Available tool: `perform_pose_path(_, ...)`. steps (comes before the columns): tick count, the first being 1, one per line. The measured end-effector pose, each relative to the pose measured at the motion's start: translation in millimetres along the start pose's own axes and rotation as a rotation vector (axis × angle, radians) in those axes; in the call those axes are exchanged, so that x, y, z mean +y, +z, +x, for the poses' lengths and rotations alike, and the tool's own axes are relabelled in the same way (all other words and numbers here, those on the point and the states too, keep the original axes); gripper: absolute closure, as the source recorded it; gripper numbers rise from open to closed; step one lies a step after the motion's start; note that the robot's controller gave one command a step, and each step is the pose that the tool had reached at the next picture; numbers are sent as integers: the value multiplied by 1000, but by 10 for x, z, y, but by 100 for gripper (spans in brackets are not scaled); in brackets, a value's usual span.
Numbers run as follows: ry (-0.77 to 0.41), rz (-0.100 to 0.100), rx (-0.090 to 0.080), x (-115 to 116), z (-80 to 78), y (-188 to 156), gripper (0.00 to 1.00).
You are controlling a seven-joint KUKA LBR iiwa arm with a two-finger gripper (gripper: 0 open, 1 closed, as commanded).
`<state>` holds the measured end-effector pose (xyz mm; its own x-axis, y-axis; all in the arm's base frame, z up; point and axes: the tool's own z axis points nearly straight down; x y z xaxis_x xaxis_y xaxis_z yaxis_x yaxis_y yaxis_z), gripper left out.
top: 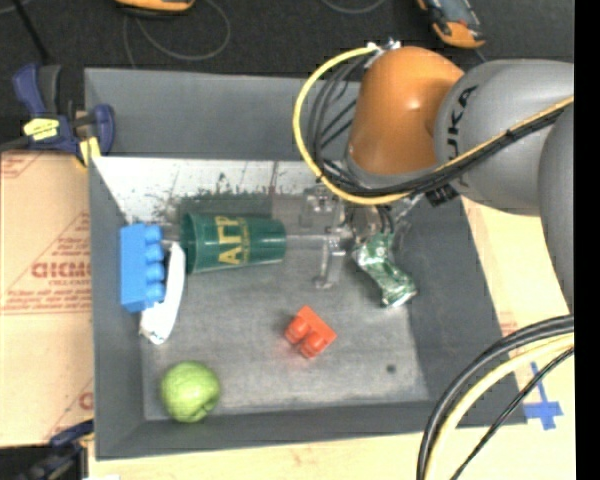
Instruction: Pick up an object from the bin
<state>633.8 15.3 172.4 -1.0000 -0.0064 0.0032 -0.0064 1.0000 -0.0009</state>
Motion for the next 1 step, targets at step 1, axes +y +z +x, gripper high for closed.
perform_pose_path(1,0,0,-7,0,-12,-51,0)
